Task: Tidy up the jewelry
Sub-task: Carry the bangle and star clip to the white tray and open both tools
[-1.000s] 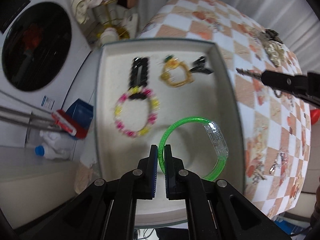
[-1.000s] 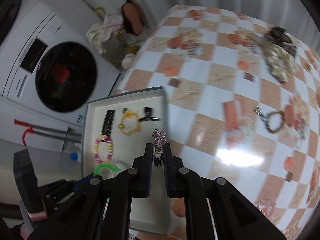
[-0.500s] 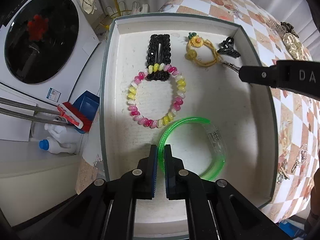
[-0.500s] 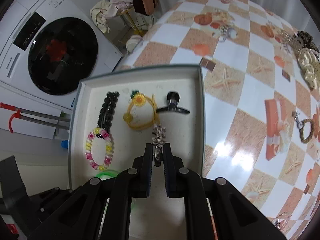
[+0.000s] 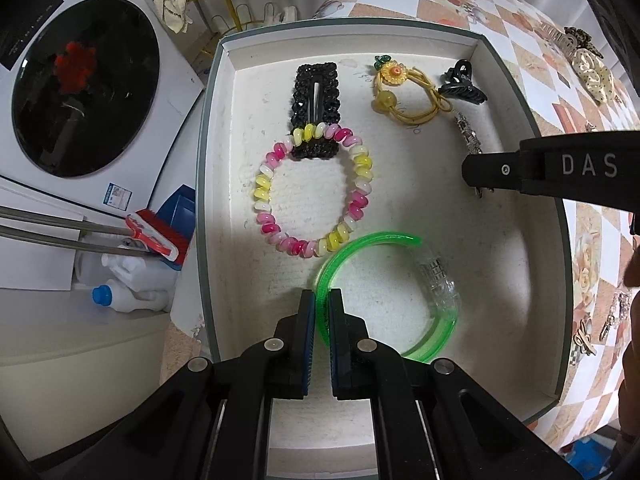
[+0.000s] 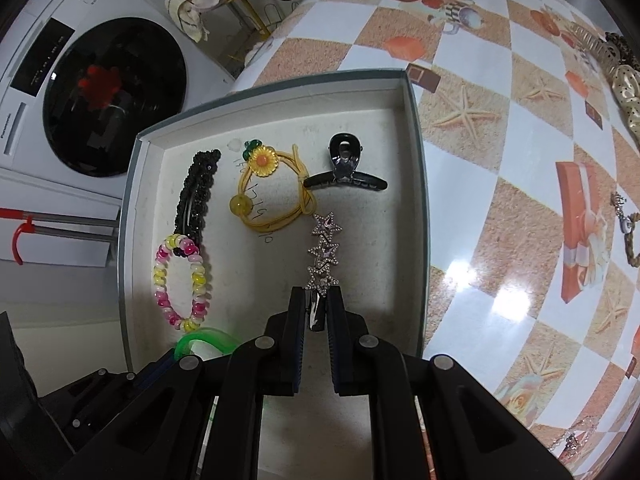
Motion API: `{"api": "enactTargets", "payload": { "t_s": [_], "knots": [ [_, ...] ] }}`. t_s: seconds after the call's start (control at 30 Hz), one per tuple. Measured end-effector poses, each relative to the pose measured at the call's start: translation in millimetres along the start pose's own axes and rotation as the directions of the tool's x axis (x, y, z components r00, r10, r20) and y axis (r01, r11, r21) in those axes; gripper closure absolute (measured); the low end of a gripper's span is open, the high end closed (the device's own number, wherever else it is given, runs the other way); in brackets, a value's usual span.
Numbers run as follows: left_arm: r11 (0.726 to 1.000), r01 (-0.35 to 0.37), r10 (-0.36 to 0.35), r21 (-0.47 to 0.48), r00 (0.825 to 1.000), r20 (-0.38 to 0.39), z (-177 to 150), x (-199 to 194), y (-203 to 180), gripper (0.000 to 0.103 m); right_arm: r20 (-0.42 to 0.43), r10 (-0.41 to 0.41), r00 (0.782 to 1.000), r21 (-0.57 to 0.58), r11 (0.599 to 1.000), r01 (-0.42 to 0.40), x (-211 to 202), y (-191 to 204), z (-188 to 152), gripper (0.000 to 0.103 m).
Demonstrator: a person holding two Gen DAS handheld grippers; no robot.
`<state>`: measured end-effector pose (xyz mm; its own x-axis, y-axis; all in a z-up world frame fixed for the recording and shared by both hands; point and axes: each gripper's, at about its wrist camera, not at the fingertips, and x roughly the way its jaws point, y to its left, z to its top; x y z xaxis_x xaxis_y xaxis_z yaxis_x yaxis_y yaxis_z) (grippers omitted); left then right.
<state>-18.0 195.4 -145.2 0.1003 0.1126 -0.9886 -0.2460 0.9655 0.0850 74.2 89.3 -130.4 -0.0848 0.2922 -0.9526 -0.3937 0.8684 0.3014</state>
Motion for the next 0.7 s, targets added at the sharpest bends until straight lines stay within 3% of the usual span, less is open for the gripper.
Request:
{"api": "enactTargets", "payload": {
  "t_s": [0.1, 0.13, 0.17, 0.23, 0.43, 0.63, 0.67, 0.7],
  "knots": [
    [1.000, -0.005, 0.005, -0.002, 1.000, -0.008, 1, -2, -1, 0.092, -0.018, 0.015, 1.000, 0.010, 1.000, -0.015, 1, -3, 2, 0.088],
    [1.000, -0.007, 0.007, -0.002, 1.000, -0.007, 1, -4, -1, 0.092, -0.021, 0.019, 1.000, 0.013, 1.000, -0.019, 0, -3, 4, 0.078],
    [1.000, -0.009, 0.009, -0.002, 1.000, -0.007, 1, -5, -2, 0.092, -0.022, 0.023, 0.999, 0.017, 1.000, -0.023, 0, -2, 6, 0.059],
    [1.000, -0.009, 0.009, 0.000, 1.000, -0.007, 2, -8, -2, 0.092, -0.002, 0.038, 0.999, 0.023, 0.999, -0.038, -6, -4, 8, 0.043],
    [1.000, -0.014, 0.014, 0.011, 1.000, -0.008, 4, -16, -5, 0.092, 0.045, 0.087, 0.995, 0.026, 0.996, -0.089, -36, -3, 11, 0.042],
    [0.999, -0.014, 0.015, 0.035, 1.000, -0.001, 8, -25, -11, 0.091, 0.094, 0.108, 0.990, 0.065, 0.991, -0.114, -70, -20, 7, 0.032],
    [0.999, -0.013, 0.013, 0.036, 1.000, -0.002, 8, -27, -12, 0.085, 0.101, 0.110, 0.989, 0.074, 0.990, -0.117, -75, -25, 5, 0.030],
    [0.999, -0.013, 0.013, 0.037, 1.000, -0.004, 9, -29, -14, 0.036, 0.106, 0.109, 0.988, 0.080, 0.990, -0.118, -79, -27, 2, 0.028]
  ]
}}
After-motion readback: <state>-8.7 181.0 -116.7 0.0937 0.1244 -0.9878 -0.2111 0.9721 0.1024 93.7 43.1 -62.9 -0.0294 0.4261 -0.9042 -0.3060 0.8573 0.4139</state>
